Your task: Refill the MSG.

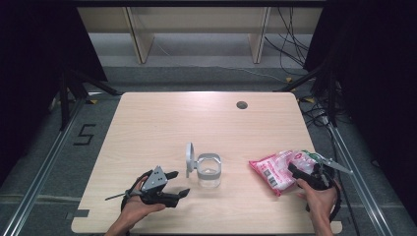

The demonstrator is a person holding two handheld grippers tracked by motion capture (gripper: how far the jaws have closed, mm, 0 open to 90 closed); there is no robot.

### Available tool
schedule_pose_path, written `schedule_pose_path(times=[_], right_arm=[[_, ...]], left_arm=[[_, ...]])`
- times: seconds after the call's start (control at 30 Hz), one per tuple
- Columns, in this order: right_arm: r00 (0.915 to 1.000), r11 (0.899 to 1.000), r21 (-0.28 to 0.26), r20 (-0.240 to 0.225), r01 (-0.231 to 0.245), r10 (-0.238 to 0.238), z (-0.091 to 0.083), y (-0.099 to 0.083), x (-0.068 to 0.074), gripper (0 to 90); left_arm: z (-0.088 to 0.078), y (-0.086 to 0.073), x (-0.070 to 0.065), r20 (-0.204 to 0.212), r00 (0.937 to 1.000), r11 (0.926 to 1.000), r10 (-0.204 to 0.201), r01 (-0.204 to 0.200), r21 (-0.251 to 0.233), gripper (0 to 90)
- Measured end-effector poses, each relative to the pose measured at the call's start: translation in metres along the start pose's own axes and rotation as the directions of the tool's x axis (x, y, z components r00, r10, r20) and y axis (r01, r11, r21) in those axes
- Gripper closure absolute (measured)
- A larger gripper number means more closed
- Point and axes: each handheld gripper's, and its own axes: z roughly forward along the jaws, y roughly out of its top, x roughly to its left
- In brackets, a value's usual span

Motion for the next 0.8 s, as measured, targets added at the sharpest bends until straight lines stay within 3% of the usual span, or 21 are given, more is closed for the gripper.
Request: schedule_pose_path(times=[0.1,0.23,0.27,0.3,0.33,0.4,0.43,0.47,0.5,0.53,0.6,0.67,0.7,0.77,0.8], right_arm=[[1.0,1.0,0.01,-0.009,0.003,-0.002,0.004,0.001,0.002,34.4],[0.9997,1.0,0.015,-0.016,0.017,-0.016,0.006,0.002,0.001,38.5],[0.9997,1.0,0.011,-0.021,-0.015,0.015,0.007,0.001,0.003,44.8],[0.9997,1.0,0.011,-0.021,-0.015,0.015,0.007,0.001,0.003,44.8],[0.9989,0.999,0.01,-0.032,0.035,-0.034,0.008,0.001,0.001,52.7],[0.9991,0.999,0.022,-0.023,0.037,-0.036,0.008,0.001,0.003,55.2],[0.9993,0.999,0.041,-0.031,0.022,-0.021,0.007,0.001,0.007,61.6],[0.9993,0.999,0.041,-0.031,0.022,-0.021,0.007,0.001,0.007,61.6],[0.9953,0.997,0.016,-0.059,0.077,-0.076,0.01,0.001,0.003,64.3],[0.9948,0.995,0.04,-0.042,0.094,-0.092,0.008,0.002,0.002,69.0],[0.9976,0.999,0.03,-0.055,0.045,-0.044,0.009,0.001,0.004,80.1],[0.9958,0.998,0.029,-0.071,0.06,-0.058,0.01,0.002,0.003,83.0],[0.9902,0.992,0.028,-0.065,0.125,-0.123,0.012,0.003,0.001,87.0],[0.9887,0.991,0.018,-0.072,0.133,-0.132,0.013,0.003,0.001,88.3],[0.9884,0.989,0.038,-0.062,0.142,-0.139,0.01,0.005,0.002,89.7]], left_arm=[[0.0,0.0,-0.001,-0.001,0.9997,0.9997,0.023,-0.023,-0.001,25.9],[0.001,-0.001,-0.004,0.002,1.0,0.9999,0.005,-0.005,-0.011,25.9],[0.0,-0.001,-0.004,0.005,0.9999,0.9999,0.011,-0.011,0.002,25.9],[0.0,-0.001,-0.004,0.005,0.9999,0.9999,0.011,-0.011,0.002,25.9],[0.001,-0.001,-0.005,0.003,1.0,1.0,0.003,-0.003,-0.009,25.9],[0.0,-0.001,-0.004,0.002,1.0,1.0,0.01,-0.01,0.001,26.0],[0.0,0.0,-0.002,-0.004,0.9991,0.9991,0.042,-0.042,0.0,26.0],[0.0,0.0,-0.002,-0.004,0.9991,0.9991,0.042,-0.042,0.0,26.0],[0.0,0.0,-0.002,-0.005,0.9992,0.9992,0.041,-0.041,0.0,26.0],[0.0,0.0,-0.002,0.002,0.9991,0.9991,0.043,-0.043,0.0,26.0],[0.001,-0.001,-0.004,0.003,1.0,1.0,0.007,-0.007,-0.004,26.0],[0.001,-0.001,-0.004,0.004,1.0,1.0,0.007,-0.007,-0.004,26.0],[0.001,-0.001,-0.005,0.005,1.0,1.0,0.008,-0.008,-0.002,26.0],[0.0,-0.001,-0.005,0.002,0.9999,0.9999,0.01,-0.01,-0.002,26.0],[0.0,-0.001,-0.004,-0.007,0.9998,0.9998,0.018,-0.017,0.008,26.0]])
